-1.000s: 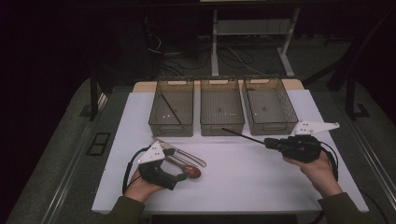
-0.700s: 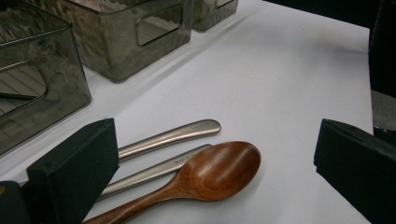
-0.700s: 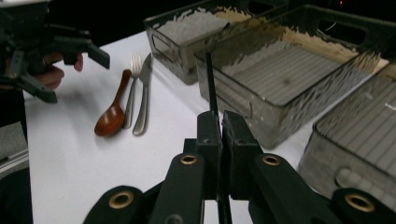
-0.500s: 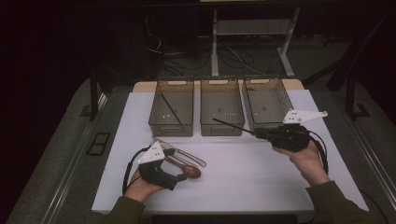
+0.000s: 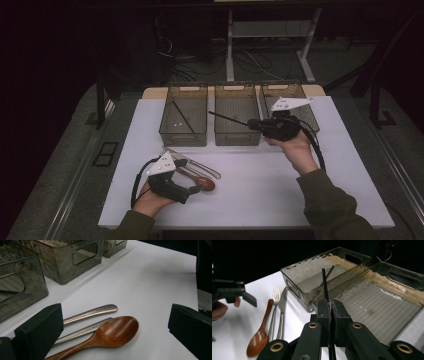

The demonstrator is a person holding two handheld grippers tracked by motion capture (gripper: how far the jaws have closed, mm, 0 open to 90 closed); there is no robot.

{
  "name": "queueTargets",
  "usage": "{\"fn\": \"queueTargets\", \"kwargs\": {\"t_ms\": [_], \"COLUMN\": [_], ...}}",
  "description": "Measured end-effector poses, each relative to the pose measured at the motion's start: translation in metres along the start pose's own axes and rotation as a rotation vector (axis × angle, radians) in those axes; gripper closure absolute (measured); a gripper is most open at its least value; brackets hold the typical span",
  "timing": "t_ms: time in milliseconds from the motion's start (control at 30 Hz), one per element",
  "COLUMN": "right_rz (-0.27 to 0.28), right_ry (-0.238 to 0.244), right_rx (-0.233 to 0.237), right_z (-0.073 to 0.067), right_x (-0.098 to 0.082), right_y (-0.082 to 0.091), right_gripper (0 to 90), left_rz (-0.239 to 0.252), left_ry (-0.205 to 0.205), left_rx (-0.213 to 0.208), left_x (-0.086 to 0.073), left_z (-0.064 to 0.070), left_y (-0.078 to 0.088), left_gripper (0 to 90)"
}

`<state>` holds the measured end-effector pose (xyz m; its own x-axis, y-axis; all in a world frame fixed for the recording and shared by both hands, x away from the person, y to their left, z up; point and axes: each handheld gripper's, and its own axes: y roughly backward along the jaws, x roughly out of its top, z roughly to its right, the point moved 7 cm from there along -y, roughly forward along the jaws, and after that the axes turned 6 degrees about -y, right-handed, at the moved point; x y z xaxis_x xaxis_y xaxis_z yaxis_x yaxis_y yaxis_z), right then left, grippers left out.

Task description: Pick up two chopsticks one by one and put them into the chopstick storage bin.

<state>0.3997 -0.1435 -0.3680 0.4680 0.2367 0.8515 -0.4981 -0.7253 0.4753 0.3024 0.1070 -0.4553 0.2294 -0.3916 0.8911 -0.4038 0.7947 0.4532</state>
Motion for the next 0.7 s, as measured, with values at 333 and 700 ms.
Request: {"fn": "queueTargets", "kwargs": {"t_ms": [333, 700], "right_rz": [-0.058, -0.104], "right_ry": [0.015, 0.004], "right_rx": [-0.009, -0.027], "right_z": [-0.005, -0.005], "right_x": [0.019, 0.035], "right_y": [-0.044, -0.094], "right_gripper": [85.0, 84.9], "left_rz": [-0.005, -0.002], "left_ry": [-0.001, 0.002], "left_rx": [-0.005, -0.006], "left_x": [0.000, 0.000], "left_z": [0.001, 0.001], "left_y": [-0.001, -0.001], "left_gripper": [0.0, 0.0]}}
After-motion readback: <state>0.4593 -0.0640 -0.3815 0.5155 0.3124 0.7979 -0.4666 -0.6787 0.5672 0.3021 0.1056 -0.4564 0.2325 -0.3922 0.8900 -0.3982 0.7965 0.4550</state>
